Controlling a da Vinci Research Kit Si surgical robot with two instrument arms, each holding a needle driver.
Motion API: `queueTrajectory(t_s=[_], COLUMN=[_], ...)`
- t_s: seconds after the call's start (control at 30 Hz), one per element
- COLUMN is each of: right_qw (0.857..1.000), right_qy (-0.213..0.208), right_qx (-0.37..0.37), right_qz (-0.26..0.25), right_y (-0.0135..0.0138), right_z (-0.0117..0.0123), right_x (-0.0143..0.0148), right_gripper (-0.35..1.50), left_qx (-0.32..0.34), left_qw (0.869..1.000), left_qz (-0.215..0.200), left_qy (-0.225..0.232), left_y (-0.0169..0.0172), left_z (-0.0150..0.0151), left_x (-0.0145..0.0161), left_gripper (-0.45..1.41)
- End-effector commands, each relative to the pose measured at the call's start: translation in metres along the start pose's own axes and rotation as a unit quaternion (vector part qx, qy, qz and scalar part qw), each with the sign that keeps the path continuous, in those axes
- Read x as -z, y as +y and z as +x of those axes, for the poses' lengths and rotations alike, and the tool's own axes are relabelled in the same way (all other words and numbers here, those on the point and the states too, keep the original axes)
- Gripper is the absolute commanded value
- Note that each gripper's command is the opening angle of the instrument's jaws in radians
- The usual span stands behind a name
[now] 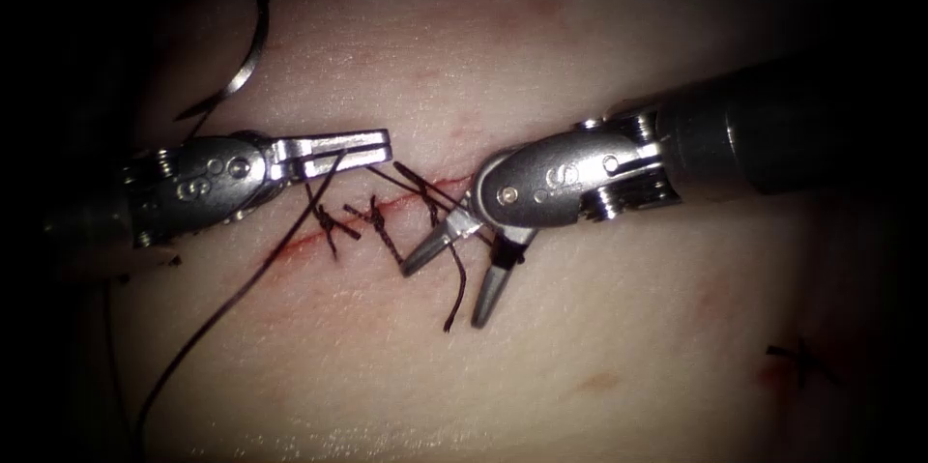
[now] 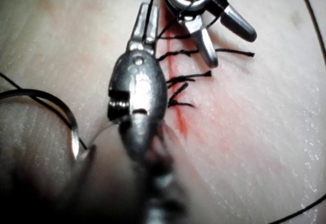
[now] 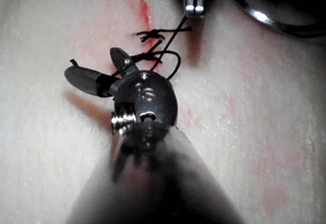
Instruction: Wound Closure
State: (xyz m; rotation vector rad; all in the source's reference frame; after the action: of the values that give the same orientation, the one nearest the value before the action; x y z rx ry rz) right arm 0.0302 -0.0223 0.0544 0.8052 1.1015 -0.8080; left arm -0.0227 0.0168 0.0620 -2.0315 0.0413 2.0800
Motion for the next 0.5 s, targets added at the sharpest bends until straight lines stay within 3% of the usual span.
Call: queueTrajectory(t_s=[0.03,0.4,0.5], right_qw=[1.000,0.999,0.999], right_qy=[-0.009,-0.031,-0.039], right_qx=[0.007,0.021,0.025], right_qz=[0.002,0.003,0.006], right_y=[0.0003,0.0000,-0.0002], right_z=[-0.0002,-0.0007,-0.0009], right_x=[-0.0013,-0.0027,-0.0032], right_gripper=[0.89,0.79,0.68], left_qx=[-0.001,-0.002,-0.004], left_qw=[1.000,1.000,1.000], left_qz=[-0.001,-0.005,-0.005], left_qy=[0.001,-0.003,-0.005], left_y=[-0.0001,0.0008,0.0012], left_z=[-0.0004,-0.0003,-0.0005], left_x=[-0.0004,0.0008,0.0011], left_gripper=[-0.45,-0.45,-0.45])
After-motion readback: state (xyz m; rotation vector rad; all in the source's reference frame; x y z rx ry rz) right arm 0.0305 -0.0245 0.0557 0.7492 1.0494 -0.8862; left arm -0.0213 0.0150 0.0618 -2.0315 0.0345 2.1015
